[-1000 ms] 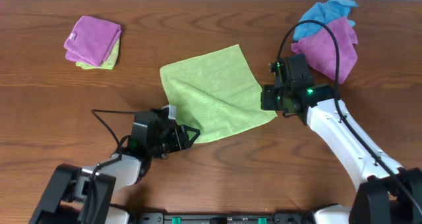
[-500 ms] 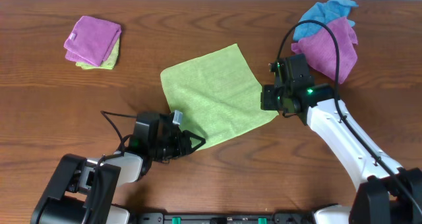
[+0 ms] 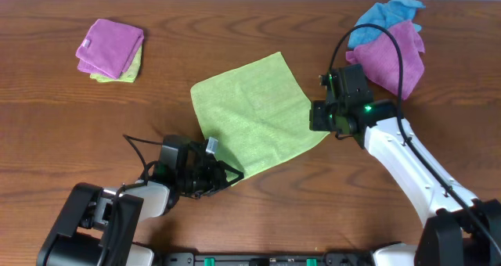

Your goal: Fold the cloth

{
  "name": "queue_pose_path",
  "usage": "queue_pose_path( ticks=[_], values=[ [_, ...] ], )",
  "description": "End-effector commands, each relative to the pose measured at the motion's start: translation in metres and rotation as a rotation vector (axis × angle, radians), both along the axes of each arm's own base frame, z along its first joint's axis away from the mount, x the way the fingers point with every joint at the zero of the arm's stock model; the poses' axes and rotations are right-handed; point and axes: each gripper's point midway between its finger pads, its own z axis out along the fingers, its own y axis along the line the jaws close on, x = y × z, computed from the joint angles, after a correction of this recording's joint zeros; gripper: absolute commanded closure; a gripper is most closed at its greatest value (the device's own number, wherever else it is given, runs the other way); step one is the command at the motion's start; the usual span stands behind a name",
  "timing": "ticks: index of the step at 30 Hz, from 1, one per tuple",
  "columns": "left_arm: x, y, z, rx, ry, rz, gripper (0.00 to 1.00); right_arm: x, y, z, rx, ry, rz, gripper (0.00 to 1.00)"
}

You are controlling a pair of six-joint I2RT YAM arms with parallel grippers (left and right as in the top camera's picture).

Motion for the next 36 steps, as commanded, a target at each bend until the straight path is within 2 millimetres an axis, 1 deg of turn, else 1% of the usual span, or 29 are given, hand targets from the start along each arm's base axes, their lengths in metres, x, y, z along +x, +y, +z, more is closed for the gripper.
queue_pose_path(
  ticks=[1, 3, 5, 9, 12, 14, 21, 24, 28, 31, 34, 36],
  values=[
    [-0.009, 0.0, -0.005, 0.001, 0.025, -0.017, 0.6, 0.001, -0.002, -0.002, -0.002, 0.002, 0.004, 0.99],
    [-0.01, 0.001, -0.007, 0.01, 0.034, -0.014, 0.61, 0.001, -0.002, -0.002, -0.002, 0.003, 0.004, 0.99],
    [-0.01, 0.003, -0.01, 0.027, 0.037, -0.009, 0.69, 0.001, -0.002, -0.002, -0.002, 0.003, 0.005, 0.99],
    [-0.009, 0.004, -0.011, 0.035, 0.035, -0.004, 0.77, 0.001, -0.002, -0.002, -0.002, 0.003, 0.004, 0.99],
    [-0.008, 0.009, -0.019, 0.08, 0.047, 0.021, 0.9, 0.001, -0.002, -0.002, -0.002, 0.003, 0.004, 0.98],
    [-0.008, 0.01, -0.02, 0.09, 0.051, 0.027, 0.94, 0.001, -0.002, -0.002, -0.002, 0.003, 0.004, 0.99],
    [-0.011, 0.016, -0.028, 0.142, 0.075, 0.039, 0.95, 0.001, -0.002, -0.002, -0.002, 0.003, 0.004, 0.99],
    [-0.01, 0.018, -0.028, 0.169, 0.074, 0.019, 0.95, 0.001, -0.002, -0.002, -0.004, 0.002, 0.008, 0.99],
    [0.005, 0.018, -0.015, 0.219, 0.036, -0.019, 0.95, 0.001, -0.002, -0.002, -0.004, 0.002, 0.007, 0.99],
    [0.02, 0.022, 0.001, 0.292, -0.009, -0.049, 0.95, 0.002, -0.002, -0.001, -0.002, -0.005, 0.008, 0.99],
    [0.034, 0.033, 0.016, 0.404, -0.048, -0.074, 0.94, 0.004, -0.001, 0.0, 0.0, -0.013, 0.007, 0.99],
    [0.039, 0.043, 0.022, 0.485, -0.06, -0.079, 0.95, 0.005, -0.001, 0.0, 0.001, -0.016, 0.007, 0.99]
  ],
)
